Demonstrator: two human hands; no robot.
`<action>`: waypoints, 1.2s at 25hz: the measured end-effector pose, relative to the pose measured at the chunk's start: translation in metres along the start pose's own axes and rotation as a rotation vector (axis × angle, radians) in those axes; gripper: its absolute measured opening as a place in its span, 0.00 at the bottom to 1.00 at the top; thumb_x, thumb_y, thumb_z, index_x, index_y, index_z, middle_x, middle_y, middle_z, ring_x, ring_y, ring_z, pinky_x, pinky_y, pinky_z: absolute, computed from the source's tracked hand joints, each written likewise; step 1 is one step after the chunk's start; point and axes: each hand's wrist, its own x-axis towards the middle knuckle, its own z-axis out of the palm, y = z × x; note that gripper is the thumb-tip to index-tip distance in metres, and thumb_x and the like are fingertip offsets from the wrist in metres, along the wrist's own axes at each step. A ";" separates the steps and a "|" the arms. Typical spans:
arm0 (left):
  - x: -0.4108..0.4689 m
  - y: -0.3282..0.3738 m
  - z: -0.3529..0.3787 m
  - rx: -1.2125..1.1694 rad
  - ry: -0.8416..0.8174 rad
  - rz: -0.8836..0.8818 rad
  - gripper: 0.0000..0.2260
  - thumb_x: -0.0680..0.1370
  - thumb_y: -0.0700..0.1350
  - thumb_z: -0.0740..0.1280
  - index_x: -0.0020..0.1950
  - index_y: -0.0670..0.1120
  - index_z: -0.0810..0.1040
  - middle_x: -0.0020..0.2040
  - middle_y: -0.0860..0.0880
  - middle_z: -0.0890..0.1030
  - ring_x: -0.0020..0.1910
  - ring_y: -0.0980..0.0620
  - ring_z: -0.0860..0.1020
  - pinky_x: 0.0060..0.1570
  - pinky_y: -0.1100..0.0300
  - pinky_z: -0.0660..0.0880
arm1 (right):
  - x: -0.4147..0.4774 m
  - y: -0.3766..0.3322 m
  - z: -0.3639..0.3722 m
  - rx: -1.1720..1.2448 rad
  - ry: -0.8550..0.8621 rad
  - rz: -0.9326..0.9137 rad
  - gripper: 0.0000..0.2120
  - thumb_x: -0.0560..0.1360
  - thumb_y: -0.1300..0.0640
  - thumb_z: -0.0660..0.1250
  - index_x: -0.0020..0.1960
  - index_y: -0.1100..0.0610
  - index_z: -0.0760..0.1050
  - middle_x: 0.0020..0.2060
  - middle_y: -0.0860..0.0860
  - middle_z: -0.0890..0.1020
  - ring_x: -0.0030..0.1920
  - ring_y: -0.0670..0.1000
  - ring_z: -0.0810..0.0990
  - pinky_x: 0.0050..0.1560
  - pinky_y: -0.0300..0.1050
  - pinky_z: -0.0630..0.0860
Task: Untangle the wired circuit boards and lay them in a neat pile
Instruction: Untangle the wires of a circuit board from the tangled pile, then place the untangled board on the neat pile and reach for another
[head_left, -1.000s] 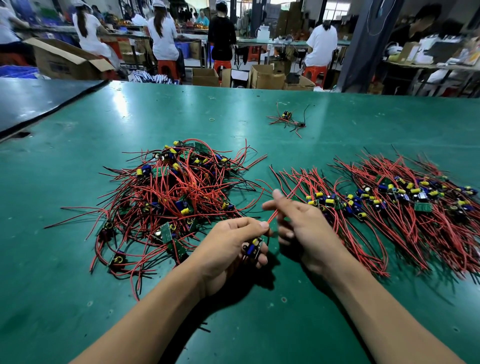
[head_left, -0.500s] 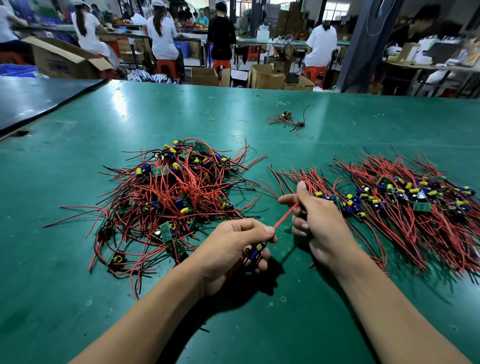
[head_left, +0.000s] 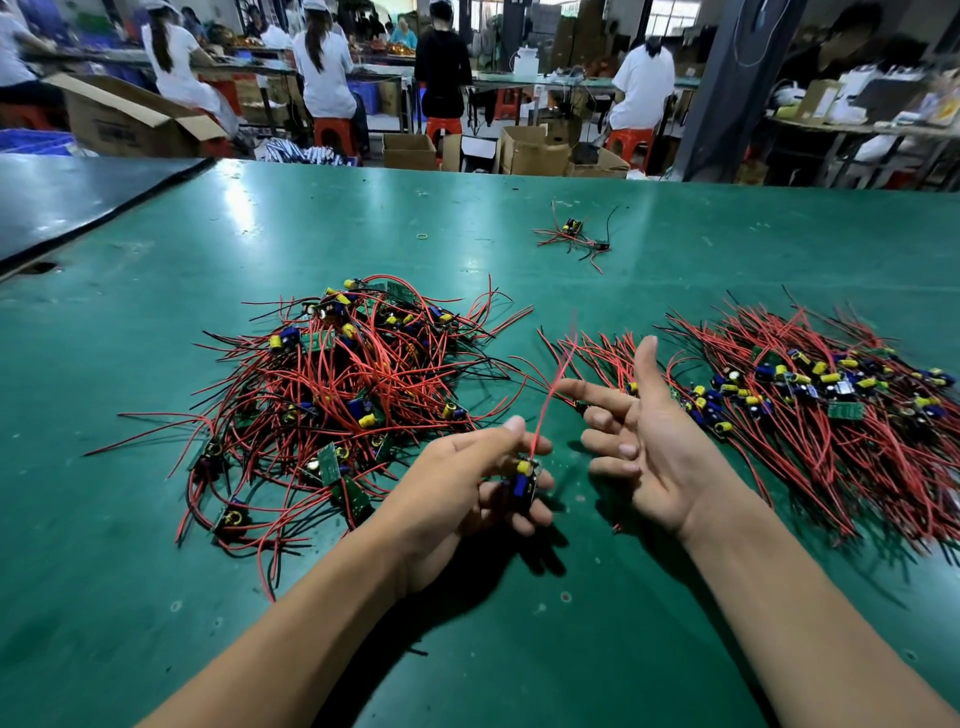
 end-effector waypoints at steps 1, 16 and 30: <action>0.001 0.002 0.000 -0.052 0.021 -0.001 0.21 0.72 0.56 0.66 0.54 0.40 0.80 0.42 0.41 0.84 0.33 0.44 0.83 0.31 0.58 0.80 | 0.000 0.001 -0.001 -0.044 0.016 -0.016 0.41 0.72 0.25 0.56 0.55 0.62 0.81 0.28 0.47 0.65 0.20 0.42 0.58 0.15 0.33 0.55; 0.007 0.004 -0.008 -0.332 -0.062 -0.044 0.33 0.78 0.68 0.50 0.72 0.47 0.68 0.63 0.44 0.80 0.58 0.45 0.81 0.63 0.49 0.71 | -0.010 0.039 0.011 -0.857 0.124 -0.593 0.17 0.69 0.47 0.79 0.56 0.47 0.80 0.35 0.44 0.76 0.29 0.40 0.71 0.33 0.32 0.71; -0.006 -0.002 0.003 0.214 0.009 0.104 0.10 0.79 0.44 0.67 0.39 0.44 0.80 0.30 0.46 0.77 0.25 0.50 0.74 0.27 0.62 0.70 | -0.005 -0.001 -0.024 -1.269 0.548 -0.885 0.14 0.73 0.52 0.75 0.58 0.53 0.81 0.48 0.49 0.79 0.45 0.48 0.76 0.52 0.40 0.71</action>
